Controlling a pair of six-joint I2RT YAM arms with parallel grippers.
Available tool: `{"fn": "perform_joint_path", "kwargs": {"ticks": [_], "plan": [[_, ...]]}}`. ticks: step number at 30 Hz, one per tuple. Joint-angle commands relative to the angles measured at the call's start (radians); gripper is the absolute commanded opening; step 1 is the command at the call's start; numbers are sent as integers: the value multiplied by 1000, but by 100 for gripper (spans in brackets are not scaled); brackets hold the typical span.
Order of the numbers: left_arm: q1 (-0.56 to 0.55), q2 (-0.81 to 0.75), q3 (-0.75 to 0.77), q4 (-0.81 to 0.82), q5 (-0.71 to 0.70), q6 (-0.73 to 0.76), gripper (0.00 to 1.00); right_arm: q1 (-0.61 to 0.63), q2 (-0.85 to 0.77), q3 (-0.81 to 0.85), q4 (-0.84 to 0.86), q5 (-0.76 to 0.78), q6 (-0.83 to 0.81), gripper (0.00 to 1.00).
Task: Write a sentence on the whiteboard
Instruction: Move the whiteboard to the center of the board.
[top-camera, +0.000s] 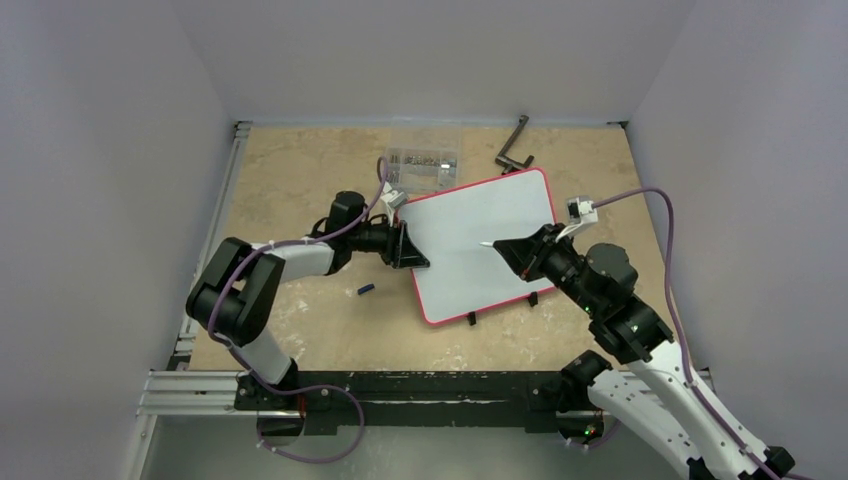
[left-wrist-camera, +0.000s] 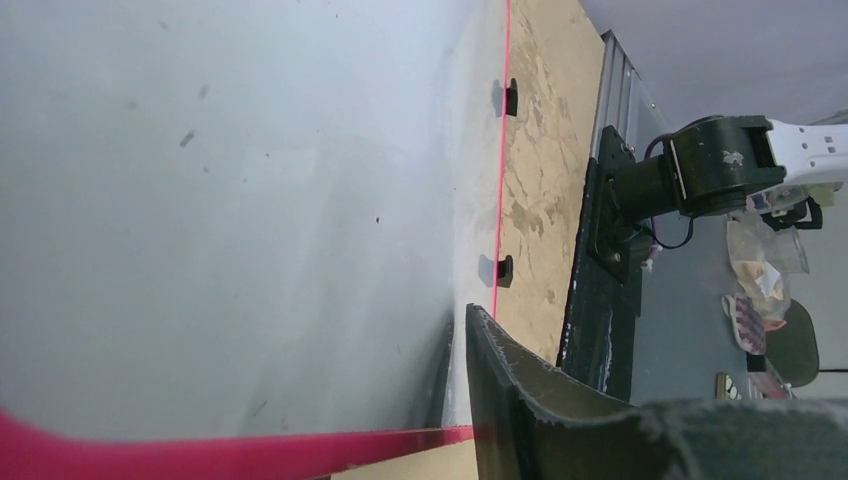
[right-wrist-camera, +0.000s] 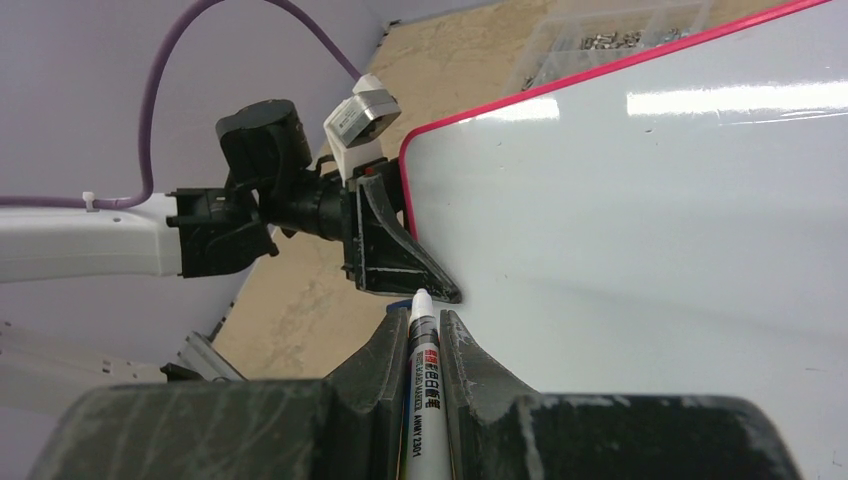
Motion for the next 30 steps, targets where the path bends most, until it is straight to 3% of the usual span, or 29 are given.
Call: {"fn": "perform_joint_path", "kwargs": {"ticks": [1, 20, 22, 24, 26, 30], "plan": [[-9, -56, -9, 28, -12, 41, 47, -4, -11, -6, 36, -1, 2, 0], [-21, -214, -18, -172, -117, 118, 71, -4, -1, -6, 52, -10, 4, 0], [-21, -228, -28, -192, -139, 119, 82, -4, -2, -4, 53, -12, 4, 0], [-21, -243, -33, -219, -168, 121, 86, -5, -4, -3, 51, -12, 2, 0], [-21, -249, -30, -245, -190, 126, 96, -4, -4, -3, 52, -12, 2, 0], [-21, -245, -24, -252, -205, 126, 100, -3, -3, -1, 55, -16, 2, 0]]}}
